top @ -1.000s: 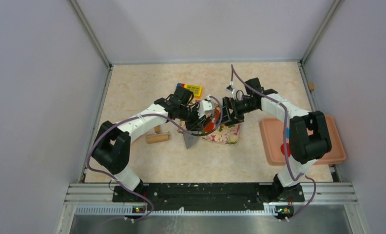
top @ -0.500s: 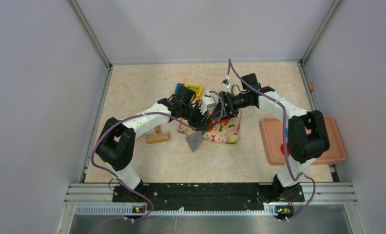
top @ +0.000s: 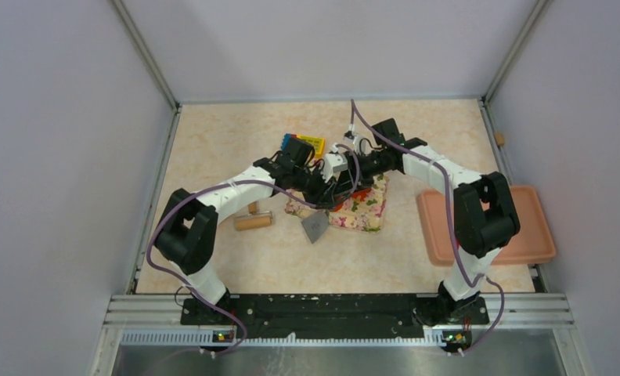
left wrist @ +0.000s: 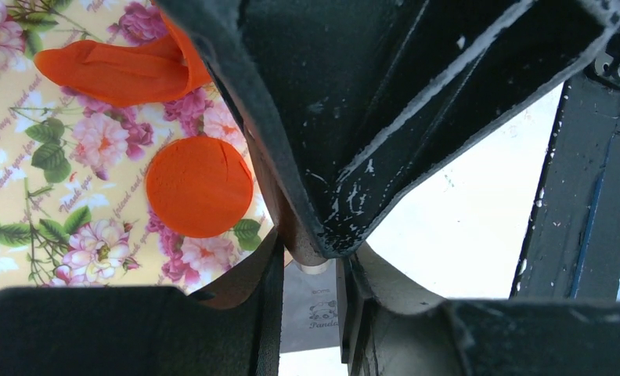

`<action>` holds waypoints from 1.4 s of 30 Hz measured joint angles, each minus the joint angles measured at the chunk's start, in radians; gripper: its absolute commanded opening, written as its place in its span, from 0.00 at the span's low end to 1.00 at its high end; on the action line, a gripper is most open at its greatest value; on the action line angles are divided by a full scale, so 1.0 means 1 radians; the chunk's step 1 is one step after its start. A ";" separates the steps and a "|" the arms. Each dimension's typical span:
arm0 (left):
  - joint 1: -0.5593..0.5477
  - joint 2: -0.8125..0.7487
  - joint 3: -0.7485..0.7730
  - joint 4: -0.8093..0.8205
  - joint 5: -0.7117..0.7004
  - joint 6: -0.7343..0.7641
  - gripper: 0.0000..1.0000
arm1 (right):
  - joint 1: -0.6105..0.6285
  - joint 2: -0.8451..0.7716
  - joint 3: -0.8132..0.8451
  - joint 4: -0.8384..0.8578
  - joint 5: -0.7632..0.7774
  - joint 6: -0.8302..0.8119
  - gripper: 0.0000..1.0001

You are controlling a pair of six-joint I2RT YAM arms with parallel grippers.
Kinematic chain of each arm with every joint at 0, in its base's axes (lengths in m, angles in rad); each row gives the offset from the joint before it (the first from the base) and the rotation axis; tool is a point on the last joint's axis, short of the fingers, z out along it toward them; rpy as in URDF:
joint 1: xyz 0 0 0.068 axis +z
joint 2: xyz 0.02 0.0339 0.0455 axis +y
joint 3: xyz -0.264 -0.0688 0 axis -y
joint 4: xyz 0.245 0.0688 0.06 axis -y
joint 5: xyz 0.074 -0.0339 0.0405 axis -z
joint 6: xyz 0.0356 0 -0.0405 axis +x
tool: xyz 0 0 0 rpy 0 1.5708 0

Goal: Roll out the dumpling wrappers from the dough

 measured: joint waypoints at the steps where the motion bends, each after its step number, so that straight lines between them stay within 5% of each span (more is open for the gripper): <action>1: 0.000 0.000 0.000 -0.001 0.000 0.000 0.02 | 0.002 0.000 0.002 0.000 0.000 0.000 0.47; 7: -0.001 0.000 0.000 0.000 0.001 0.000 0.02 | 0.004 0.000 0.003 0.002 -0.008 0.002 0.32; 13: -0.001 0.000 0.000 -0.012 -0.003 -0.010 0.09 | 0.004 0.011 0.003 0.005 -0.014 -0.008 0.00; 18: -0.002 0.000 0.000 -0.014 -0.018 -0.013 0.45 | 0.003 0.012 0.003 0.005 -0.015 -0.018 0.00; 23: 0.010 -0.055 0.000 -0.077 -0.035 0.026 0.55 | -0.043 0.003 0.001 -0.017 -0.040 -0.029 0.00; 31: 0.130 -0.294 -0.034 -0.105 -0.127 0.005 0.60 | -0.282 -0.185 -0.077 -0.080 -0.105 -0.064 0.00; 42: 0.230 -0.089 -0.076 -0.046 -0.417 -0.360 0.55 | -0.383 -0.485 -0.276 -0.043 0.073 -0.079 0.00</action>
